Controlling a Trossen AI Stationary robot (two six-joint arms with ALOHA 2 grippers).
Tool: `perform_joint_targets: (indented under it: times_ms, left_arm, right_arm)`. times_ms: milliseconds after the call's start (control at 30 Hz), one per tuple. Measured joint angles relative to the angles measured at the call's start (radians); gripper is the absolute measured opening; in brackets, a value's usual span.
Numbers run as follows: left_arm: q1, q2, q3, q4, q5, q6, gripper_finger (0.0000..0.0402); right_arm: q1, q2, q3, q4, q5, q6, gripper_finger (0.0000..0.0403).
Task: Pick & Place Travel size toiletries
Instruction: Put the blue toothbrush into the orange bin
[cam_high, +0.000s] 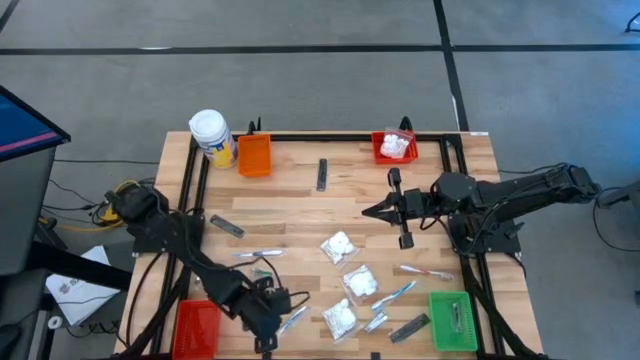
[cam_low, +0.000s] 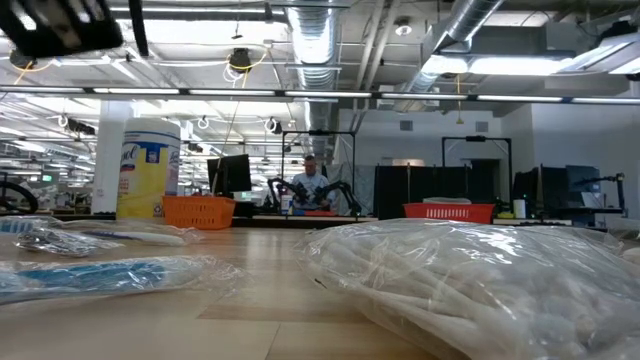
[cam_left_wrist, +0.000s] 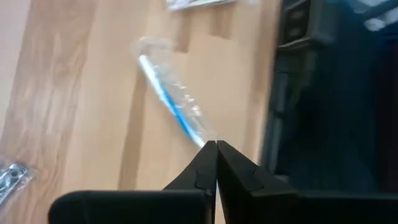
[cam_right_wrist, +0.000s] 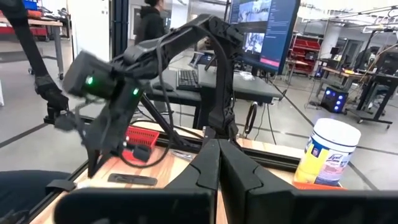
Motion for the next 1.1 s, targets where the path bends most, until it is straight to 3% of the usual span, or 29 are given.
perform_joint_targets:
  times_ms: [267,500,767,933,1100]
  left_arm:
    - [0.041,0.086,0.077,-0.001,-0.006,0.027,0.0001]
    - [0.051,0.088,0.079,0.17,0.238,-0.081,0.0001]
    - [0.036,0.178,0.051,0.185,0.276,-0.236,0.0001]
    - [0.044,0.251,0.047,0.189,0.298,-0.246,0.0001]
    - [0.053,0.242,0.047,0.175,0.236,-0.24,0.0001]
  right_arm:
    - [0.0,0.0,0.0,-0.073,0.0,0.0,0.0001]
    - [-0.001,0.0,0.0,-0.15,0.0,-0.003,0.0001]
    - [-0.001,0.0,0.0,-0.218,0.0,-0.003,0.0001]
    - [-0.001,0.0,0.0,-0.238,0.0,-0.005,0.0001]
    - [-0.003,0.0,0.0,-0.247,0.0,-0.022,0.0001]
